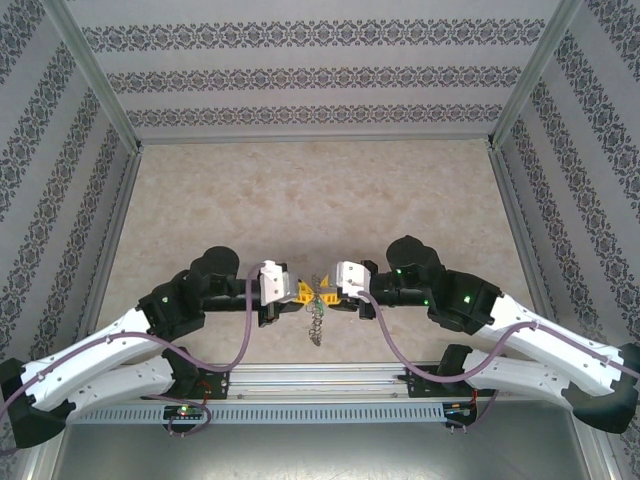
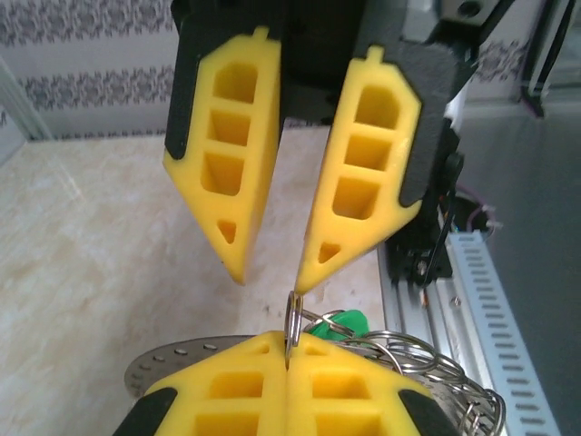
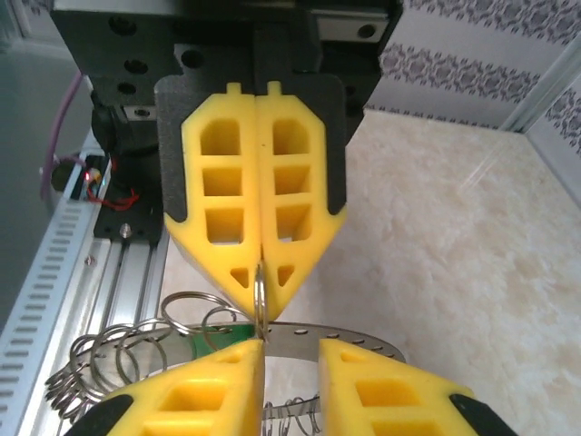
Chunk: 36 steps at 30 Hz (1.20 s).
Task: Put the keys on the keyring
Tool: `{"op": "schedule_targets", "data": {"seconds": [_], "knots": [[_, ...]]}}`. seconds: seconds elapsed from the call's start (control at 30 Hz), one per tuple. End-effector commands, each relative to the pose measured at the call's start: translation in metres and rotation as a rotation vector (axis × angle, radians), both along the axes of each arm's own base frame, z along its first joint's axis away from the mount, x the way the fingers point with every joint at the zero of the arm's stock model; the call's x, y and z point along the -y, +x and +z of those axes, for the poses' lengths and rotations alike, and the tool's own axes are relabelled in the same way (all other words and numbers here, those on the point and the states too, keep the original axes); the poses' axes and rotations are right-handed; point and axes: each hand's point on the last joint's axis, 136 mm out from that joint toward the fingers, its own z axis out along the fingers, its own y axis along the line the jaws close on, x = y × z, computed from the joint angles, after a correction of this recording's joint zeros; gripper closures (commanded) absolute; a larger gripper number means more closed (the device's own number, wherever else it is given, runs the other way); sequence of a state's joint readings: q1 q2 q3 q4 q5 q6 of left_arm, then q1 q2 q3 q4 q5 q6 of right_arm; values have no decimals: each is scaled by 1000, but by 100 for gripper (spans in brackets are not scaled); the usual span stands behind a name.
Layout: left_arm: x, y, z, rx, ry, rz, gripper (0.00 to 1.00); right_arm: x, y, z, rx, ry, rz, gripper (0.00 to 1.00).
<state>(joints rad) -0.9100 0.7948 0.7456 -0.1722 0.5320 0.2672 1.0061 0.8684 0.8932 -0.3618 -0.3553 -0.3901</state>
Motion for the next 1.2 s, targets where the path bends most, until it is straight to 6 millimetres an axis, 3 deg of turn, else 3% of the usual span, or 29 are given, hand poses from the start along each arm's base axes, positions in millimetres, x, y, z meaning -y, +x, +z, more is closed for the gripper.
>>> {"op": "schedule_targets", "data": {"seconds": [0.0,0.4,0.7,0.9,1.17], "knots": [[6,-13,40,48,-177,-73,100,-5,-7,8,-23,62,27,78],[10,-14,36,37,-247,-90,100,-6,-24,20,-47,128,110,77],[9,-11,35,54,-243,-72,100,5,-31,31,-29,176,108,73],[11,-10,36,53,-241,-77,100,-2,-30,28,-43,164,128,73],[10,-12,37,56,-242,-83,100,-2,-15,19,-33,124,47,75]]}}
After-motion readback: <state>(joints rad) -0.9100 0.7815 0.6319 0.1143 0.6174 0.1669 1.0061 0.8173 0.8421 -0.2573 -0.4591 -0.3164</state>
